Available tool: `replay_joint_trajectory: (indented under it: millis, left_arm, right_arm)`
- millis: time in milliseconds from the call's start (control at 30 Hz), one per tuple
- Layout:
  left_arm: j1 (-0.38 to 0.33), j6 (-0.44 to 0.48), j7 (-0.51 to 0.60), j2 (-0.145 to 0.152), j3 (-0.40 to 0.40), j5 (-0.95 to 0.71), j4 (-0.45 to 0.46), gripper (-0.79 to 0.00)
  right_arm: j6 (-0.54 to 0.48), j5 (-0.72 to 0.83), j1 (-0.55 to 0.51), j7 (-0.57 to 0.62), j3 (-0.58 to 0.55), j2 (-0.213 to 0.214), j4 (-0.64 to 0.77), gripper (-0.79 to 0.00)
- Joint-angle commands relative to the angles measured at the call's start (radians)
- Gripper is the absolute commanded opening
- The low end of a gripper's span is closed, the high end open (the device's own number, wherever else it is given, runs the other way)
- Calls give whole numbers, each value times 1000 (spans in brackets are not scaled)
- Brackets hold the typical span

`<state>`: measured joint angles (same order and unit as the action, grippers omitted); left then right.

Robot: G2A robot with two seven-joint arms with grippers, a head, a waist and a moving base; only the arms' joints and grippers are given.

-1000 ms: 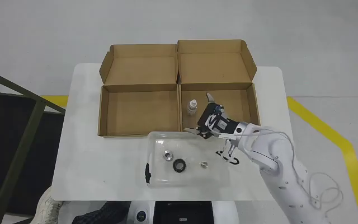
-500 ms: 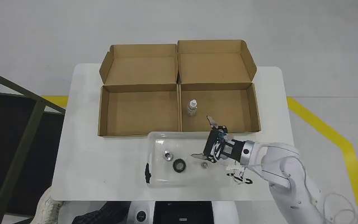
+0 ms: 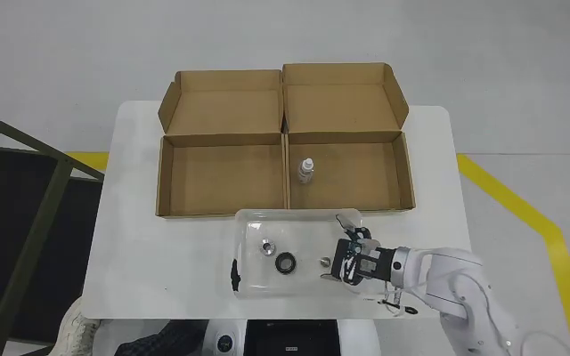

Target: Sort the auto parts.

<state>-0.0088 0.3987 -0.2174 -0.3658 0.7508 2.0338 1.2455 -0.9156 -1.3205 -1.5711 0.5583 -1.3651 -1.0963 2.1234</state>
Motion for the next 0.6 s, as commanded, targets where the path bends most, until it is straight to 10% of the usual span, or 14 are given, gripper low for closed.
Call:
replay_joint_trajectory:
  millis: [0, 433, 567]
  left_arm:
    - [0, 0, 0, 0, 0, 0, 0, 0]
    - [0, 0, 0, 0, 0, 0, 0, 0]
    - [0, 0, 0, 0, 0, 0, 0, 0]
  right_arm:
    - [-5, -12, -7, -6, 2, 3, 0, 0]
    - [-13, -64, 0, -12, 50, 15, -21, -6]
    - [-2, -79, 17, 8, 66, 18, -28, -185]
